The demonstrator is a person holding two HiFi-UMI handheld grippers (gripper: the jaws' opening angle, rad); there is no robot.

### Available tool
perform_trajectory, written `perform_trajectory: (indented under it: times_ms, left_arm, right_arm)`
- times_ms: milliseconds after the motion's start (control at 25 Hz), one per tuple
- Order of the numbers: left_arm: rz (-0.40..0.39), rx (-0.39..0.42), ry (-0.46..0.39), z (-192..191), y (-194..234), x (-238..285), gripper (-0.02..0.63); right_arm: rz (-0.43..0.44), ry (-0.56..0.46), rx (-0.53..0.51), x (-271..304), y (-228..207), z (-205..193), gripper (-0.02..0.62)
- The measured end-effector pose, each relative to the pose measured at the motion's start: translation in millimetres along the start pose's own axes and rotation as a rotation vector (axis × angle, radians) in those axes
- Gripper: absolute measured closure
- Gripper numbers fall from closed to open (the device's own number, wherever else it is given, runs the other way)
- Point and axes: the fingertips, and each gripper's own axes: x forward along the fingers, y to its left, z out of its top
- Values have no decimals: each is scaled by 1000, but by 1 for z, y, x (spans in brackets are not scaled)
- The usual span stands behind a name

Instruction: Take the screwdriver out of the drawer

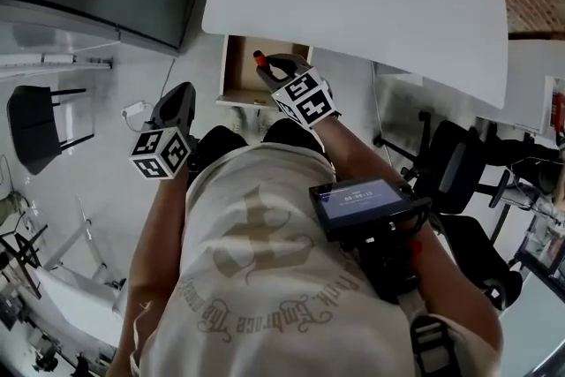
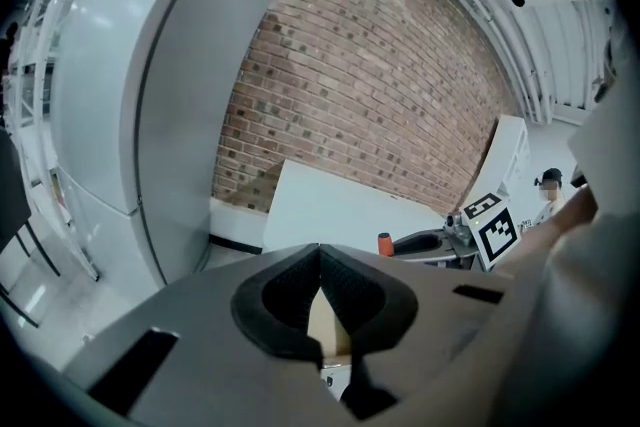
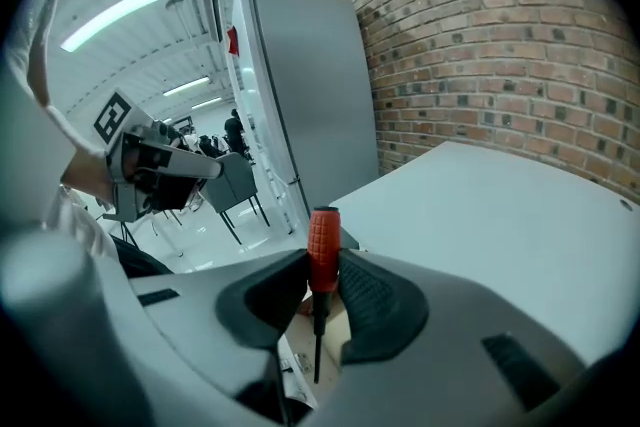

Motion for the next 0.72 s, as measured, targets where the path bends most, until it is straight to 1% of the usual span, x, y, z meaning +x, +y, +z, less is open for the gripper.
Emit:
perform_trajectory:
  times_ms: [160,280,400,560,720]
  left_arm:
    - [-62,56,-1,12,3,0,586]
    - [-110,84,1,18,3,-1,586]
    - [-165,121,4,24,-2,-3,586]
    - [-237,169,25,24,-8,-6,586]
    - [-295,193,46,22,-5,-7,586]
  right_arm:
    - [-54,-53,35,-8,5,21,489]
    - [-91,-93,82,-15,9,32,489]
    - [-125,-125,107,-23,13,42,488]
    - [-164,-161,138,-35,22,52,488]
    - [-202,-204,176,-42,29,63,488]
